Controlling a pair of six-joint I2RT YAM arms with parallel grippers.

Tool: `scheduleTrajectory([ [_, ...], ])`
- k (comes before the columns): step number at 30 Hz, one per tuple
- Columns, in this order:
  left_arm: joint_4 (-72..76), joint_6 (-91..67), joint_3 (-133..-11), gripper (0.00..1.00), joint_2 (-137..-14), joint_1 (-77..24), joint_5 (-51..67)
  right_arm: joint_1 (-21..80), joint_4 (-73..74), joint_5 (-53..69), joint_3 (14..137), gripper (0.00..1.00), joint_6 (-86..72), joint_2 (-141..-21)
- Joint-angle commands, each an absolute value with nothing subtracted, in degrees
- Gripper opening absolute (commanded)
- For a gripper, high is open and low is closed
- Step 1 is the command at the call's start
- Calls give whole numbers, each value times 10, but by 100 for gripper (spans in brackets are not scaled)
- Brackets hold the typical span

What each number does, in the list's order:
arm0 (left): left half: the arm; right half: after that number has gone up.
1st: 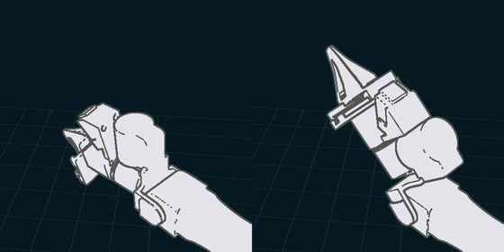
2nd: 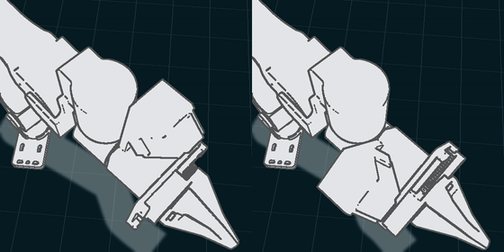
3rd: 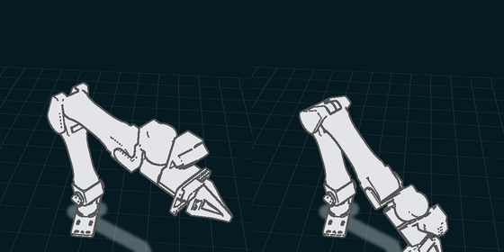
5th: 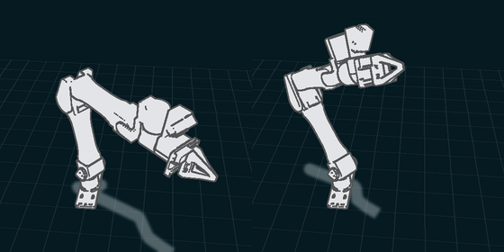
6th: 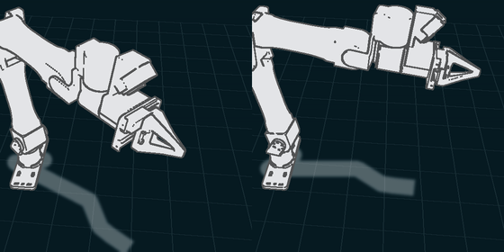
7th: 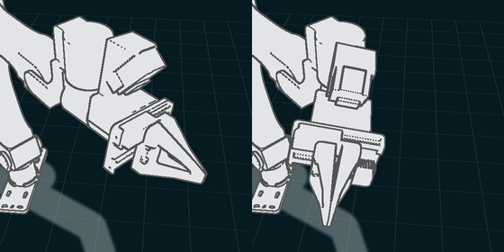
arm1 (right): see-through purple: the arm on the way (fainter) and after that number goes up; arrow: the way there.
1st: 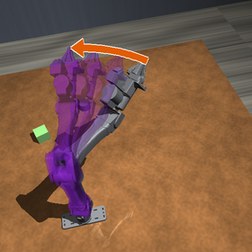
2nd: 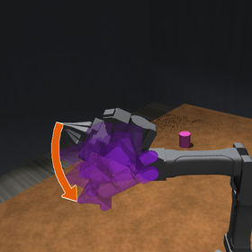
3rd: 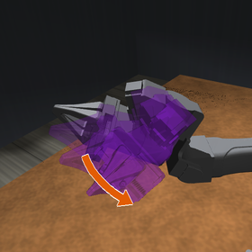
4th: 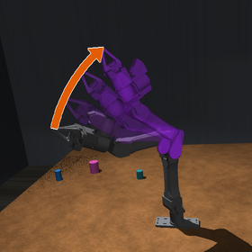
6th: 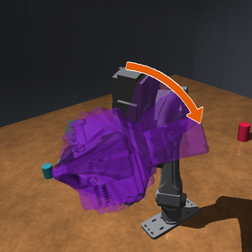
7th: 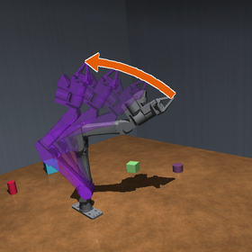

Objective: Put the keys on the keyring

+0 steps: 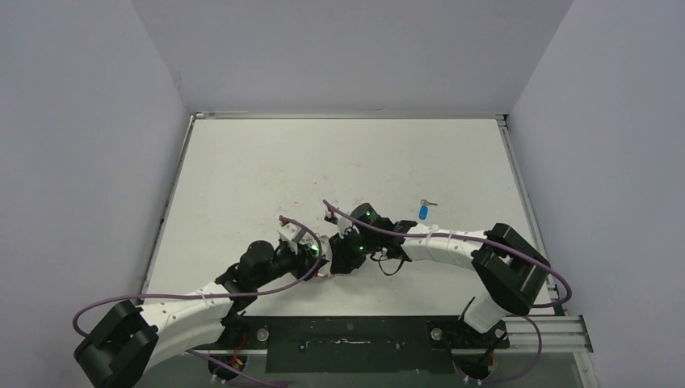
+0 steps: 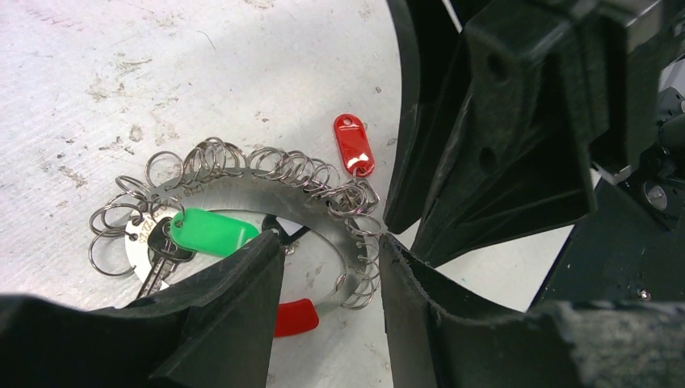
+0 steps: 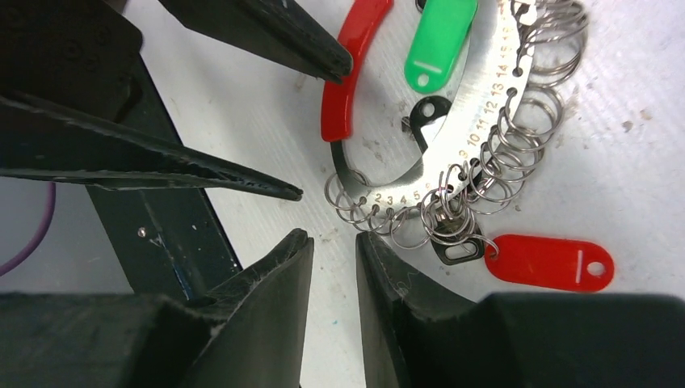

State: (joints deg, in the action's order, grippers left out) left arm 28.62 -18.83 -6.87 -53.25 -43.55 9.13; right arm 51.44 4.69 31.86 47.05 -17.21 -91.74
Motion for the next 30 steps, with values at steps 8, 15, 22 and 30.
scheduleTrajectory([
  [8, 283, -198, -63, 45, -501, -440, 69, 505, -15, 232, 444, 31, -229, -849],
  [15, 255, -215, -61, 45, -482, -440, 54, 523, 25, 211, 436, 32, -226, -847],
  [22, 255, -221, -59, 45, -479, -440, 48, 563, 4, 201, 427, 32, -268, -879],
  [30, 252, -221, -58, 45, -477, -440, 47, 574, 11, 175, 450, 34, -285, -930],
])
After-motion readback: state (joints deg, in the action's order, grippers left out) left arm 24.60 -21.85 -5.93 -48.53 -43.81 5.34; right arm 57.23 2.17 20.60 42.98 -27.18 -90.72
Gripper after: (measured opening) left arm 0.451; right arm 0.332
